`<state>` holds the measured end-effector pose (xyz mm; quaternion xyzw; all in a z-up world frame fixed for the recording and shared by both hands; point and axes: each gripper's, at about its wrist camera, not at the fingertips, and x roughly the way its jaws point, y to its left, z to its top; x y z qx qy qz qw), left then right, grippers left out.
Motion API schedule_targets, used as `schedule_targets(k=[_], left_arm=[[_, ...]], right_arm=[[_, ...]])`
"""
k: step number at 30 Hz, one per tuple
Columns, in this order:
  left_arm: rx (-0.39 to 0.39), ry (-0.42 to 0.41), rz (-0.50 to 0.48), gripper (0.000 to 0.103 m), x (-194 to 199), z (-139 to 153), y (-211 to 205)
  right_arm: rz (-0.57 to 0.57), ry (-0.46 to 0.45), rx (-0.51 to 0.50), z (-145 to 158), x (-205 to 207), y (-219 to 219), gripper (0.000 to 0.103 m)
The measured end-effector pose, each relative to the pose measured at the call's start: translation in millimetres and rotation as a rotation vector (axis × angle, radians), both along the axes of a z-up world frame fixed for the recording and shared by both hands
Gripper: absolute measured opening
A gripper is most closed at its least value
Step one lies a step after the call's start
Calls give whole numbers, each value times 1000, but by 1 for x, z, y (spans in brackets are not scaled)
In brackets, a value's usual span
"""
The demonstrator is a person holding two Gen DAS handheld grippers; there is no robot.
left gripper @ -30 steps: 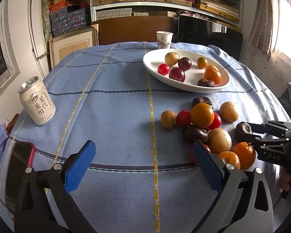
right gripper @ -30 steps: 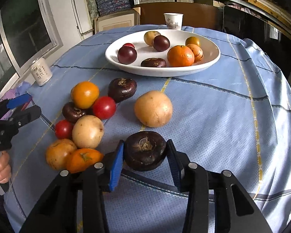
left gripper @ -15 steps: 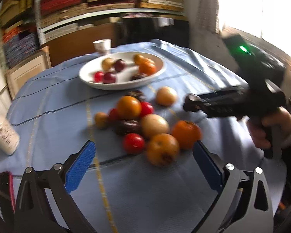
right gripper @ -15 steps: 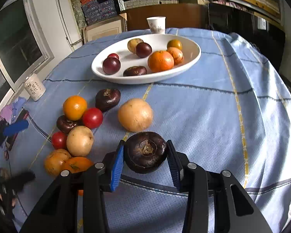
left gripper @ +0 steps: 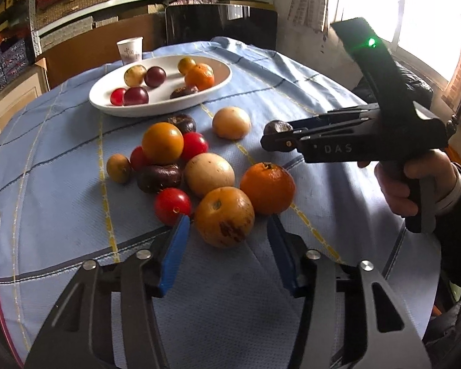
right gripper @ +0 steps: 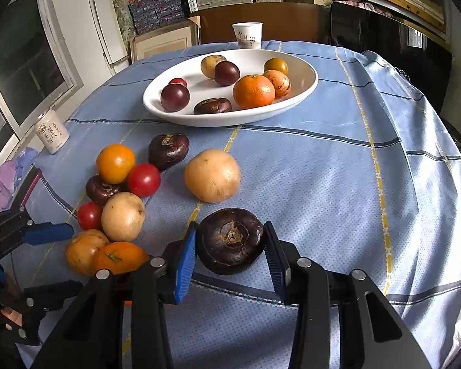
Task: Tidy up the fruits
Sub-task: 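Grasp a brown-spotted orange fruit with the left tool while the right holds the brown fruit, then carry both fruits onto the white plate and open both tools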
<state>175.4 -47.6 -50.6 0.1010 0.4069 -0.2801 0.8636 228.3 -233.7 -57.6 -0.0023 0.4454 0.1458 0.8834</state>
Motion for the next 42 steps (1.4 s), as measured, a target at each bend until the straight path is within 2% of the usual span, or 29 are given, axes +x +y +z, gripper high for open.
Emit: schedule_targets(k=[7,12,14,19,21,27,30,35,40,42], left_arm=[[-6,53,22,49,13,-7,0],[0,48,22,49,16,-6,-5],[11,47,24,43,16,-7,-6],[16,37,27,42,15,-6,-6],[7,34,32,42,14,-5,-5],[-87,17,72,42,9,6,10],[-117,-22,102,42,6,14,14],[-131,-61,137,42,20,35,12],[-158,-118,175,42,62,74,11],[-188,-113,197,42,85,87,11]], right_arm=[[6,-6,-2,1,-1,1,43],[6,-11,-2,1,-3,1,43],[8,-12,-2,1,-3,1,43],[6,-18,11,3,-4,-1,43],[2,-21,24,5,-4,-4,43],[-12,-33,49,7,-5,-10,43],[-6,-71,72,13,-9,-10,43],[10,-200,73,33,-13,-7,43],[-18,-243,110,55,10,-8,43],[-33,-257,117,65,30,-4,43]])
